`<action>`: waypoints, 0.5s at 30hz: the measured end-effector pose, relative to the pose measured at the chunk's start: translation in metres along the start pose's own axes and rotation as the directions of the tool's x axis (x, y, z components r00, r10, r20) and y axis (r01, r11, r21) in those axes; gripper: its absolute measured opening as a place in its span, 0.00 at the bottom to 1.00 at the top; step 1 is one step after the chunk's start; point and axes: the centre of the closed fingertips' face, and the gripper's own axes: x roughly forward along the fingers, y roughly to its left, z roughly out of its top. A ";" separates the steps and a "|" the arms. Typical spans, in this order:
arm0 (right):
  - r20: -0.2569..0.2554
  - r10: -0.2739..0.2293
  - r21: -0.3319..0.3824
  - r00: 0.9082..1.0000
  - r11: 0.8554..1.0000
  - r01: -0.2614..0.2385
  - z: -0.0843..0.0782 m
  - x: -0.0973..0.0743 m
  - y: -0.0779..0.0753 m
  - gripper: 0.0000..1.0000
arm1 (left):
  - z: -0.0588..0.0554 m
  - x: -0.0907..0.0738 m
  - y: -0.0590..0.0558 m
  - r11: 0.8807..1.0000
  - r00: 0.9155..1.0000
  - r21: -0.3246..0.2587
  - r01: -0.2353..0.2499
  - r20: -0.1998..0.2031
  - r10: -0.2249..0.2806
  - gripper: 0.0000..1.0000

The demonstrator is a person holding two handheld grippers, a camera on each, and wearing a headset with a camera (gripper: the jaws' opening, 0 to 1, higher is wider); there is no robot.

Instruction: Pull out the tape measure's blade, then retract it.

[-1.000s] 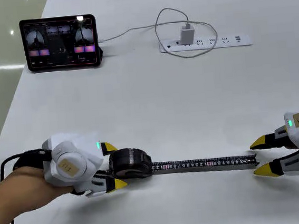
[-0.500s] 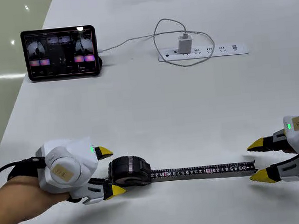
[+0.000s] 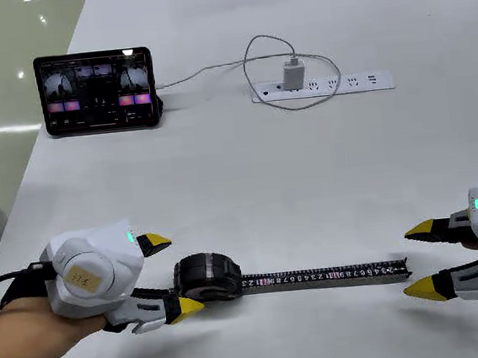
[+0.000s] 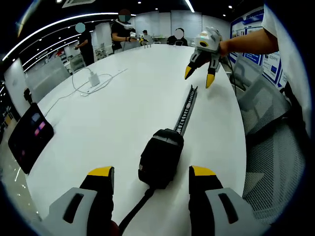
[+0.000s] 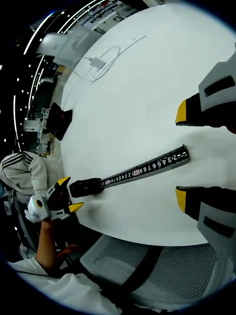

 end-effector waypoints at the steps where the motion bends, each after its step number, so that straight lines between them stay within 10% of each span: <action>1: 0.002 -0.005 0.003 1.000 1.000 0.005 0.000 -0.001 0.001 0.47 | 0.000 -0.001 0.000 1.000 1.000 -0.012 -0.001 0.006 0.001 0.58; 15: 0.038 -0.079 0.070 0.996 0.995 0.076 0.000 -0.014 0.010 0.53 | 0.007 -0.027 -0.003 0.994 0.994 -0.084 -0.073 0.079 0.080 0.61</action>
